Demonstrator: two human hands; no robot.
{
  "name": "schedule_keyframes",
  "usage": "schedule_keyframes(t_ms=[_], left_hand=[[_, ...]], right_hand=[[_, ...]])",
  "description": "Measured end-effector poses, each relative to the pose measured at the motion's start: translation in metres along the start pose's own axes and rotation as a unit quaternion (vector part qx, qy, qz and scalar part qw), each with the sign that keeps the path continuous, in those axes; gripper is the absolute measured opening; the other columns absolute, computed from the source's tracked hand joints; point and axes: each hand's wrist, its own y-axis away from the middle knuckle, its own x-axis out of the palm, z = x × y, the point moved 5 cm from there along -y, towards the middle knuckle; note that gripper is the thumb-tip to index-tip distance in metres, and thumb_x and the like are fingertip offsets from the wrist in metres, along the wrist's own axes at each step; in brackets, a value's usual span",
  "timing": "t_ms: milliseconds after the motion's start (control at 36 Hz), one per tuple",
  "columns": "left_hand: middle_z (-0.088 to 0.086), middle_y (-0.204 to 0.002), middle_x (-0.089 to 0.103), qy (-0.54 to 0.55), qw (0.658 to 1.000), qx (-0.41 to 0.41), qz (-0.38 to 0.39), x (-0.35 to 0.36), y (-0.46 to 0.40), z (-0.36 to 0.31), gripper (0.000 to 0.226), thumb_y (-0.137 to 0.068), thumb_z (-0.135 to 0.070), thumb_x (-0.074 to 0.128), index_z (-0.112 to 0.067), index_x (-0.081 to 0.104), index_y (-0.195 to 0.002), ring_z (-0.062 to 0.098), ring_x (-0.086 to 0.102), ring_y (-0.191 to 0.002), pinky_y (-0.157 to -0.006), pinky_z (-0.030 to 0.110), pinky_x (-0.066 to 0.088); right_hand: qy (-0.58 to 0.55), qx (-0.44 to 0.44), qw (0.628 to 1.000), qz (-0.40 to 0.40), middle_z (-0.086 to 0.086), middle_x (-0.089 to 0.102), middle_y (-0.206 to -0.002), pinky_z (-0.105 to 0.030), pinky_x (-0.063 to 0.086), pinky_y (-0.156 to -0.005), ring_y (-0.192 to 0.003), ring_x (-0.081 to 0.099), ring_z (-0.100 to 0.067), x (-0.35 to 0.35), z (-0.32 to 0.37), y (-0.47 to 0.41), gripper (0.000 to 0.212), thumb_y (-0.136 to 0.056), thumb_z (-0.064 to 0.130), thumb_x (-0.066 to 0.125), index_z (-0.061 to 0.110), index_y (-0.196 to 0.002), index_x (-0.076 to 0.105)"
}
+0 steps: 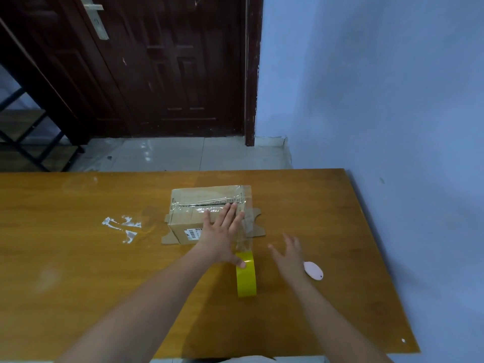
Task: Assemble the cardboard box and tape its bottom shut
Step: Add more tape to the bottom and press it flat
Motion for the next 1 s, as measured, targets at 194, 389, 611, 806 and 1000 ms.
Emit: schedule_keyframes(t_ms=[194, 389, 611, 806, 1000], left_hand=[[0.007, -0.151, -0.034, -0.011, 1.000, 0.003, -0.003, -0.002, 0.002, -0.002, 0.134, -0.057, -0.090, 0.046, -0.019, -0.033, -0.139, 0.027, -0.029, -0.140, -0.107, 0.065, -0.005], [0.006, -0.151, -0.034, 0.003, 1.000, 0.011, 0.010, -0.003, 0.002, -0.002, 0.128, -0.063, -0.087, 0.045, -0.018, -0.025, -0.145, 0.025, -0.028, -0.140, -0.109, 0.065, -0.004], [-0.004, -0.156, 0.012, 0.164, 0.984, -0.017, -0.074, -0.022, -0.004, 0.006, 0.052, -0.095, -0.054, 0.033, -0.029, 0.029, -0.140, 0.016, 0.007, -0.145, -0.110, 0.062, 0.010], [0.001, -0.134, 0.036, 0.127, 0.981, -0.085, -0.121, -0.023, -0.013, -0.001, 0.041, -0.096, -0.048, 0.036, -0.019, 0.035, -0.126, 0.021, 0.034, -0.126, -0.102, 0.063, 0.025], [0.005, -0.134, 0.036, 0.096, 0.982, -0.085, -0.142, -0.018, -0.018, -0.001, 0.046, -0.096, -0.048, 0.035, -0.015, 0.032, -0.128, 0.024, 0.036, -0.124, -0.099, 0.066, 0.027]], right_hand=[[-0.327, 0.039, 0.937, 0.115, -0.014, 0.063, -0.098, -0.010, 0.047, -0.065, -0.090, 0.059, -0.022, 0.044, 0.051, 0.002, 0.015, -0.088, 0.008, 0.062, 0.002, -0.101, 0.061], [-0.327, 0.038, 0.938, 0.104, -0.003, 0.061, -0.074, -0.007, 0.045, -0.057, -0.068, 0.057, -0.009, 0.053, 0.048, 0.005, 0.013, -0.083, -0.009, 0.060, 0.004, -0.080, 0.060], [-0.320, 0.029, 0.944, 0.078, -0.001, 0.062, -0.075, -0.013, 0.045, -0.063, -0.071, 0.055, -0.010, 0.058, 0.042, 0.004, 0.021, -0.084, -0.007, 0.061, 0.012, -0.075, 0.060], [-0.315, 0.026, 0.947, 0.054, -0.001, 0.061, -0.073, -0.006, 0.044, -0.058, -0.069, 0.055, -0.010, 0.059, 0.040, 0.007, 0.018, -0.085, -0.006, 0.061, 0.010, -0.077, 0.061], [-0.289, 0.014, 0.957, 0.024, 0.003, 0.062, -0.069, -0.006, 0.042, -0.057, -0.067, 0.056, -0.007, 0.057, 0.042, 0.009, 0.027, -0.085, -0.005, 0.061, 0.018, -0.070, 0.063]])
